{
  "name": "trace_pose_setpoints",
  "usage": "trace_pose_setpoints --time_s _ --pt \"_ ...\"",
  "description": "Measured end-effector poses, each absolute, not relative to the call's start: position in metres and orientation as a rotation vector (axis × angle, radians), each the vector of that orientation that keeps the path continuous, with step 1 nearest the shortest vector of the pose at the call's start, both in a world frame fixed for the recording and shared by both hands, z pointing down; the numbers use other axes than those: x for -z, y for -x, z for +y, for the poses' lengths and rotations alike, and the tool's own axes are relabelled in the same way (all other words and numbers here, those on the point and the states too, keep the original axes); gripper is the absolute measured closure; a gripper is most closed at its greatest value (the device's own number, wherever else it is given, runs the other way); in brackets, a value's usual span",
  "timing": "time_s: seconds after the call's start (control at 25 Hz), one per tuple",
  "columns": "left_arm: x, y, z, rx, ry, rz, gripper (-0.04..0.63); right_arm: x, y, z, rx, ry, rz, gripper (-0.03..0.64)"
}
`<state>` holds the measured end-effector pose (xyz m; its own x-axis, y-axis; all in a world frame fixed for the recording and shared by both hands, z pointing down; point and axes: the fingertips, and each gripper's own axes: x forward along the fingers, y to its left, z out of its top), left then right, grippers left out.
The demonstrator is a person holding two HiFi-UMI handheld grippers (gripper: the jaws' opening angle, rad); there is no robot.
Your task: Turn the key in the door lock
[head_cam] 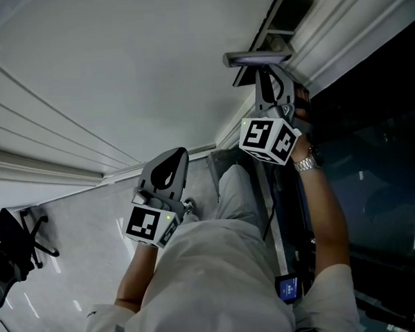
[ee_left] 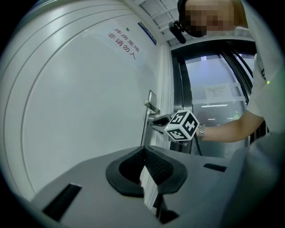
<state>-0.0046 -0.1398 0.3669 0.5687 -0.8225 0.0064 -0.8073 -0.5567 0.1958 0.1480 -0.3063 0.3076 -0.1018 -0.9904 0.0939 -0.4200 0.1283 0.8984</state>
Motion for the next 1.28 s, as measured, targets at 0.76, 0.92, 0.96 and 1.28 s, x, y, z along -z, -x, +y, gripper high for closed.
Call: trace_pose_setpoints --time_s 0.76,0.92,0.96,1.28 --pt "-0.37 -0.003 -0.135 0.098 -2.627 -1.347 0.592 -0.296 -0.15 -0.307 0.479 -1.591 -2.034 0.563" --pt "-0.368 -0.003 -0.135 0.121 -2.633 -1.35 0.592 -0.295 -0.15 -0.307 0.44 -1.607 -2.061 0.561" --pt "-0.368 -0.004 -0.136 0.126 -2.636 -1.351 0.592 -0.295 -0.15 -0.307 0.432 -1.61 -2.067 0.561" --pt "-0.368 -0.005 -0.138 0.127 -2.633 -1.354 0.592 -0.294 -0.161 -0.311 0.048 -1.714 -2.294 0.607"
